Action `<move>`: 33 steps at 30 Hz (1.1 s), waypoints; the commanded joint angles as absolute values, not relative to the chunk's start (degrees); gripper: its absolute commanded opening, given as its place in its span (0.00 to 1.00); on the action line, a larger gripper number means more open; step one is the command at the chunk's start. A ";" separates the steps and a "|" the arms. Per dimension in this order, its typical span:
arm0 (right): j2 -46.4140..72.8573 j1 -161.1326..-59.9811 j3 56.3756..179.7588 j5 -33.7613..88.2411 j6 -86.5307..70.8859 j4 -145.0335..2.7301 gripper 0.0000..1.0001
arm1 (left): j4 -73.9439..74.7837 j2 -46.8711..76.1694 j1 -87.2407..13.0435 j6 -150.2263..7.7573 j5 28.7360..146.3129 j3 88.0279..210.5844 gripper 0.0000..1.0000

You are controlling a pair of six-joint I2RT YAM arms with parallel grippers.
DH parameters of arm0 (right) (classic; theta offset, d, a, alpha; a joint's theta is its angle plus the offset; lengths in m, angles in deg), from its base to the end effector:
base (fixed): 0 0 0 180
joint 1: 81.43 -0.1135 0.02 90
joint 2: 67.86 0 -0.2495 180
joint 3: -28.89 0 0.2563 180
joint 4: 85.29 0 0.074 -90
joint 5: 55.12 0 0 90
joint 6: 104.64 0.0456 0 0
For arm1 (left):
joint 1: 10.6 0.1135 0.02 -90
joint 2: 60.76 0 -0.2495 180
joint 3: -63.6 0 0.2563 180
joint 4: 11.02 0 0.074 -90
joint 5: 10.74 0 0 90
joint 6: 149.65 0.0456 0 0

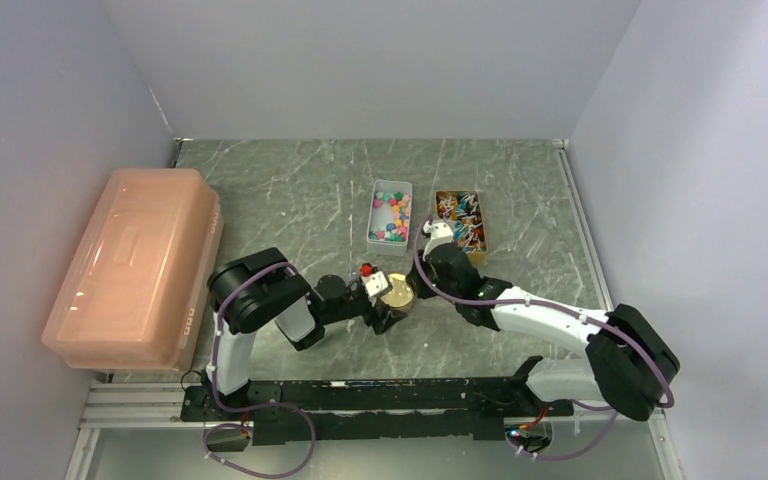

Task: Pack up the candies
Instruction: Screw the bottle lid onto the packing bottle.

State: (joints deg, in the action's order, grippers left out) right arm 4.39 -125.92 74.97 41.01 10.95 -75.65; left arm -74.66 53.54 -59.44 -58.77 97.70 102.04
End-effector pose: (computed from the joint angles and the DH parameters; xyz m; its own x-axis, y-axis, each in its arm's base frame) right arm 0.1966 0.1863 0.1683 -0.6507 -0.0372 -0.7584 -0.3924 0.8716 0.2939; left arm 0.1865 -0.2353 0.0675 -0.1252 0.1654 -0.9783 0.9197 0.3891 -0.0519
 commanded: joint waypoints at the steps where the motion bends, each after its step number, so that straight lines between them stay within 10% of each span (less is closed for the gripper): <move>1: 4.50 -133.55 69.15 25.65 19.19 -64.32 0.00 | -61.20 55.72 -58.95 -64.66 93.09 102.15 0.28; 33: -9.56 -140.59 64.79 29.30 28.05 -59.41 0.00 | -58.83 54.48 -58.49 -64.62 91.78 102.23 0.27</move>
State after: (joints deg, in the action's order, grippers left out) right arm -10.43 -134.99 65.33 50.30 24.21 -71.74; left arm -72.96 52.39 -60.12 -58.25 102.31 101.67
